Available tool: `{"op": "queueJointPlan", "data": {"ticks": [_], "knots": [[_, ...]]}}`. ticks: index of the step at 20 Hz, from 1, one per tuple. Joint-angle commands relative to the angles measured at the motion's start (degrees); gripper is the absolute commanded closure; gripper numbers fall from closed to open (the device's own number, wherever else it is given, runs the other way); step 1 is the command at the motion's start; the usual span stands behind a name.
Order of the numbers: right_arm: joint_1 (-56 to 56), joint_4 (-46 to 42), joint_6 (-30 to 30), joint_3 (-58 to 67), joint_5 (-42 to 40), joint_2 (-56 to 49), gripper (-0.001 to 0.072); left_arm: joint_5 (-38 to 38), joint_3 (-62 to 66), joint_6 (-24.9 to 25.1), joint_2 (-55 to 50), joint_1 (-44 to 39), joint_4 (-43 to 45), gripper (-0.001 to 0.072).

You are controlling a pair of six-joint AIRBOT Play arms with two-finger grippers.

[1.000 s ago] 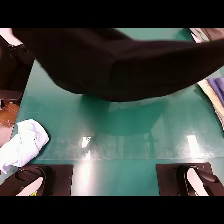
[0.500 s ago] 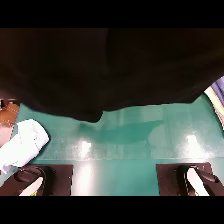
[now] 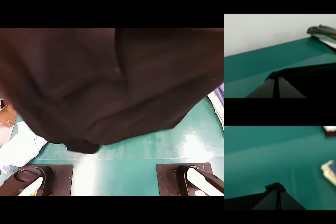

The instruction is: Fold the shirts.

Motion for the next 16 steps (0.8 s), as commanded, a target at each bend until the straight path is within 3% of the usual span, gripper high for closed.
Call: {"op": "queueJointPlan", "data": {"ticks": [1,3,8,14,16], "knots": [[0.76,-0.26,2.10,-4.70,6.84,-9.62,0.0694,-4.37,-5.14,-1.25,-7.96,0.07,7.34,0.0684],[2.38,-0.42,1.97,-6.71,4.63,-14.84,0.0694,-4.90,-5.16,-0.66,-16.02,0.07,7.52,0.0684],[7.98,-0.42,0.79,-7.87,-10.67,-25.31,0.0694,-0.87,-5.14,0.26,-33.22,1.22,7.78,0.0684],[15.34,-4.61,-0.68,-7.89,-25.03,-34.53,0.0694,9.49,-5.14,0.37,-41.72,6.34,7.32,0.0684],[17.00,-4.98,-1.95,-7.89,-28.26,-36.59,0.0695,12.52,-5.14,2.58,-42.88,7.06,6.62,0.0684]]}}
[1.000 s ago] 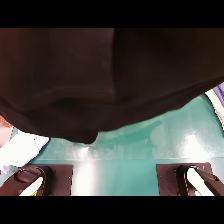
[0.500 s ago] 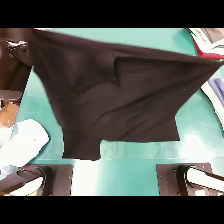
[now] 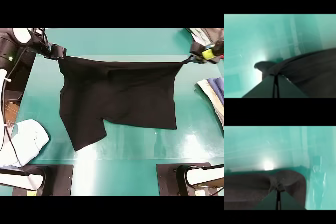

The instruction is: Fold the shirts.

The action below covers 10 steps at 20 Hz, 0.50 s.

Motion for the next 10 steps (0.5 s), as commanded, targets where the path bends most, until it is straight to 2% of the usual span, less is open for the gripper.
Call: {"op": "queueJointPlan", "data": {"ticks": [1,3,6,10], "knots": [[3.43,-1.66,-1.64,-0.09,-7.91,-4.39,0.0694,6.43,0.00,3.87,-3.37,1.75,-1.33,0.0684],[4.68,-1.68,-2.58,-0.09,-7.32,-5.55,0.0694,5.22,-0.50,6.71,-3.69,1.77,-1.14,0.0684],[6.05,-1.73,-3.08,-0.66,-3.78,-5.99,0.0694,-1.53,-3.32,10.25,-3.69,1.77,-1.09,0.0684],[8.79,-7.63,-3.06,-7.78,-2.38,-3.56,0.0695,-8.61,-9.97,11.37,-3.69,1.77,-0.90,0.0684]]}}
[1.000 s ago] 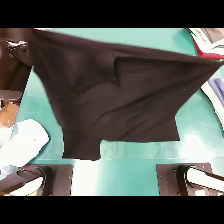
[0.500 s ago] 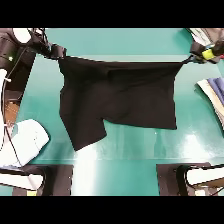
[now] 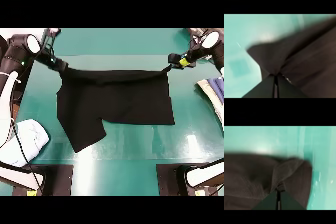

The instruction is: Fold the shirts.

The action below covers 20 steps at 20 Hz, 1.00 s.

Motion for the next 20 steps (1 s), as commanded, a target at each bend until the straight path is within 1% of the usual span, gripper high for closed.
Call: {"op": "queueJointPlan", "data": {"ticks": [1,5,8,9,10,11,12,13,16,17,18,20], "knots": [[2.08,-4.31,-0.28,-5.70,0.15,1.40,0.0694,-5.31,-5.31,1.88,-0.17,0.09,0.76,0.0683],[2.12,-4.79,-0.24,-9.99,-1.16,1.53,0.0693,-5.46,-7.89,1.62,-0.17,0.20,2.29,0.0683],[1.51,-4.70,0.02,-10.62,-0.50,1.53,0.0692,-5.73,-7.89,0.28,-0.17,0.20,2.80,0.0681],[1.46,-4.70,0.57,-10.62,0.09,1.55,0.0692,-5.99,-7.85,0.26,-0.17,0.20,2.99,0.0541],[1.36,-4.74,0.83,-10.62,1.18,1.55,0.0685,-6.49,-7.85,-0.24,-0.17,0.20,3.02,0.0267],[0.87,-4.66,0.81,-10.62,2.40,1.60,0.0550,-7.15,-7.82,-1.49,-0.17,0.20,3.23,0.0132],[0.83,-4.68,0.81,-10.62,4.31,1.88,0.0281,-8.33,-7.78,-1.81,-0.13,0.20,3.34,0.0134],[0.57,-4.92,0.20,-10.62,5.92,2.43,0.0213,-9.99,-7.78,-2.27,0.09,0.20,4.24,0.0135],[-1.20,-4.76,-1.22,-10.64,9.62,5.90,0.0215,-14.60,-7.80,-5.01,2.25,0.50,6.75,0.0135],[-1.70,-4.70,-1.27,-10.64,10.51,7.13,0.0215,-16.17,-7.89,-6.40,3.23,1.18,6.03,0.0184],[-2.32,-4.70,-1.77,-10.64,11.69,8.41,0.0214,-17.73,-8.39,-7.21,4.61,2.14,4.70,0.0205],[-2.84,-4.66,-2.75,-10.64,13.64,10.84,0.0215,-19.67,-11.63,-8.11,8.00,4.42,1.81,0.0205]]}}
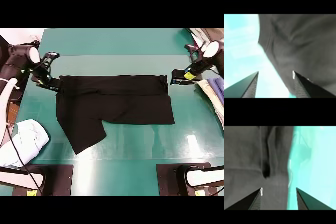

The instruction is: Fold the shirts.

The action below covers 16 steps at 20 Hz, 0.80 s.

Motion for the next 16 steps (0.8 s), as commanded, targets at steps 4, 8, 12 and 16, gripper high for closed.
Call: {"op": "queueJointPlan", "data": {"ticks": [4,8,12,16], "knots": [[-0.22,0.13,-1.53,-0.02,3.67,7.15,0.0216,-0.37,-18.93,-6.67,14.23,3.72,-5.22,0.0205],[1.77,0.13,-1.55,-0.02,3.63,8.96,0.0216,8.00,-37.59,-9.84,25.73,3.72,-12.46,0.0205],[3.85,0.13,-1.53,-0.02,4.44,9.01,0.0217,10.47,-47.56,-10.75,28.96,3.72,-14.49,0.0205],[4.52,0.15,-1.70,-0.02,6.21,9.01,0.0217,18.62,-49.92,-12.15,28.89,3.72,-16.81,0.0204]]}}
